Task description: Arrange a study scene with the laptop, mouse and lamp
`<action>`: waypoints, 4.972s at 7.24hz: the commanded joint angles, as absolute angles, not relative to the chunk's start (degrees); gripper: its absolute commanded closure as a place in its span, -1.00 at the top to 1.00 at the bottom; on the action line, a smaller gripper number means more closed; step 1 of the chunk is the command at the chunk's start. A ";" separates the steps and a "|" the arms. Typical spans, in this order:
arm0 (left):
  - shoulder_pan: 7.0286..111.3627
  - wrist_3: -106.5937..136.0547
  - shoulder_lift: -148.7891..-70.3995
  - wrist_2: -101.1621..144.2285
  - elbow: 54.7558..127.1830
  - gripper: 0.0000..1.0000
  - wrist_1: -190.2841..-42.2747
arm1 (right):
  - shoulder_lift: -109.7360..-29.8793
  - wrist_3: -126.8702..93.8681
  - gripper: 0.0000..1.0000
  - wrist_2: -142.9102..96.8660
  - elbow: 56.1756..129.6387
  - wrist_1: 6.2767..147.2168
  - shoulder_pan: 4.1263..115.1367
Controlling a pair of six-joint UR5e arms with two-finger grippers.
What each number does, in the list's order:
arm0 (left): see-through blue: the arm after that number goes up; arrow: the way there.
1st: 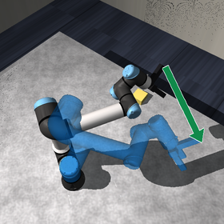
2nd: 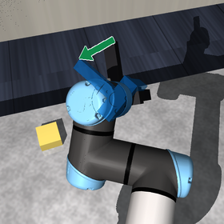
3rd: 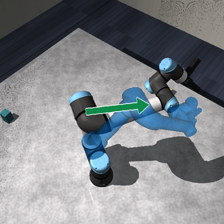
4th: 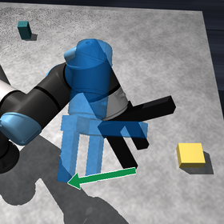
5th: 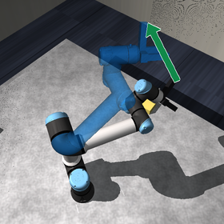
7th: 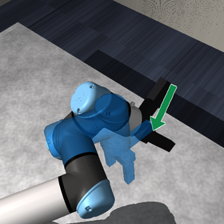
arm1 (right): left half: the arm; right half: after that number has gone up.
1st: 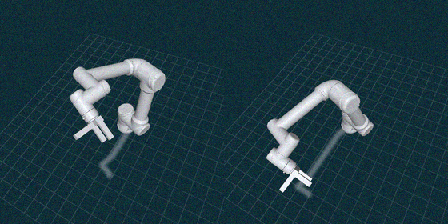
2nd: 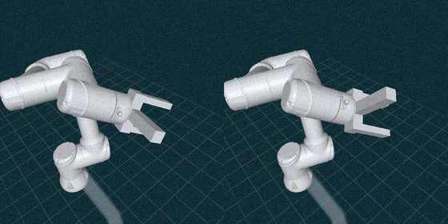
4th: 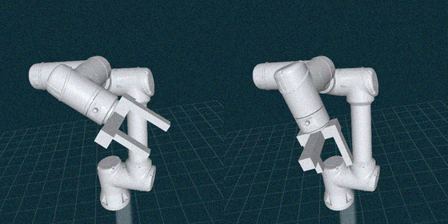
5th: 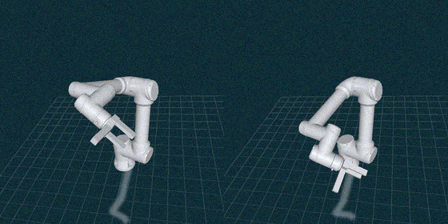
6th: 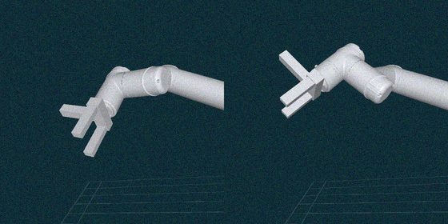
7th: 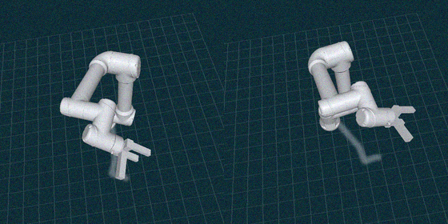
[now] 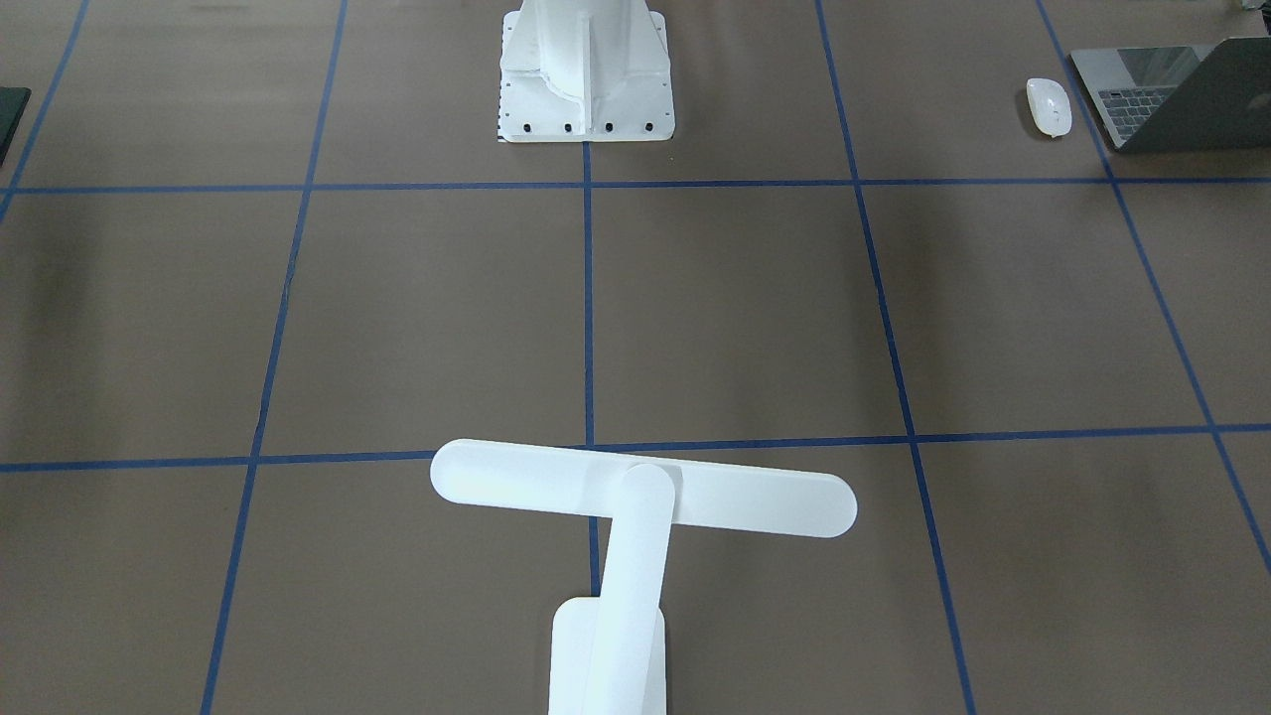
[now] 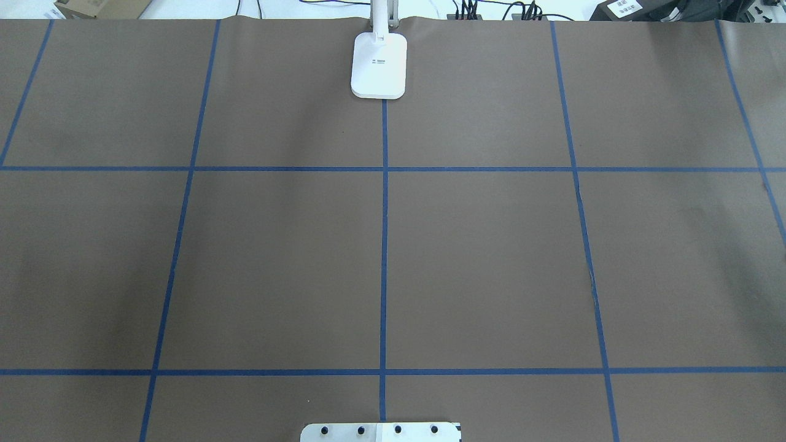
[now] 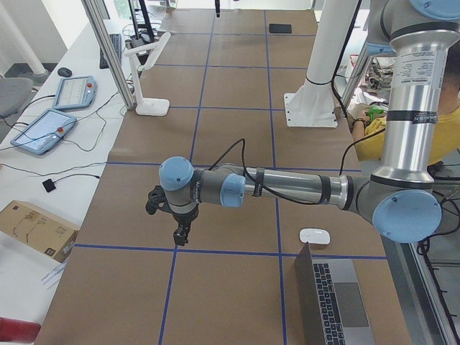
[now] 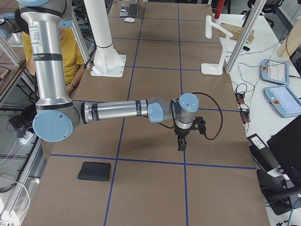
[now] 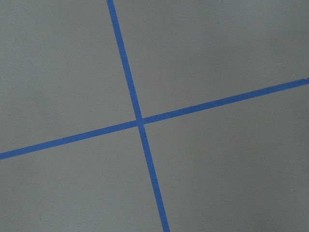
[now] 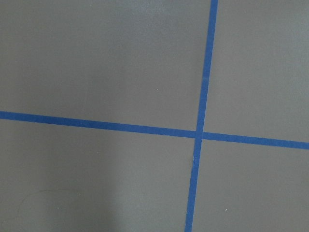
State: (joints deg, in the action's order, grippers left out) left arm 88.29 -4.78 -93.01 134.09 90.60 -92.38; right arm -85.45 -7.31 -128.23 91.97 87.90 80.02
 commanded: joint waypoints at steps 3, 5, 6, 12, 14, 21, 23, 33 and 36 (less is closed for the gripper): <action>91.67 -3.87 -97.91 129.90 85.61 1.00 -91.52 | -85.52 -7.38 1.00 -128.23 91.93 87.54 80.07; 93.85 -3.08 -95.73 128.85 85.26 0.99 -89.22 | -85.52 -7.38 1.00 -128.23 92.02 87.54 80.07; 96.65 -1.25 -94.06 128.93 85.25 1.00 -89.12 | -85.52 -7.38 1.00 -128.23 91.93 87.54 80.07; 112.12 20.28 -75.52 129.11 100.51 0.93 -70.37 | -86.48 -7.12 1.00 -128.06 91.85 86.14 80.07; 119.49 29.83 -65.19 129.20 111.57 0.92 -63.99 | -87.18 -7.12 1.00 -128.06 91.76 85.08 80.07; 127.44 41.83 -58.01 133.42 102.84 0.87 -78.83 | -87.45 -7.12 1.00 -128.06 91.76 85.08 79.98; 127.44 41.75 -57.92 133.42 101.70 0.86 -78.75 | -87.45 -7.12 1.00 -128.06 91.85 84.99 80.07; 127.18 42.01 -58.71 133.68 100.37 0.11 -79.45 | -87.45 -7.12 1.00 -128.06 91.67 84.99 80.07; 127.18 42.01 -58.89 133.68 100.46 -0.38 -79.54 | -87.45 -7.12 1.00 -128.06 91.76 84.99 79.98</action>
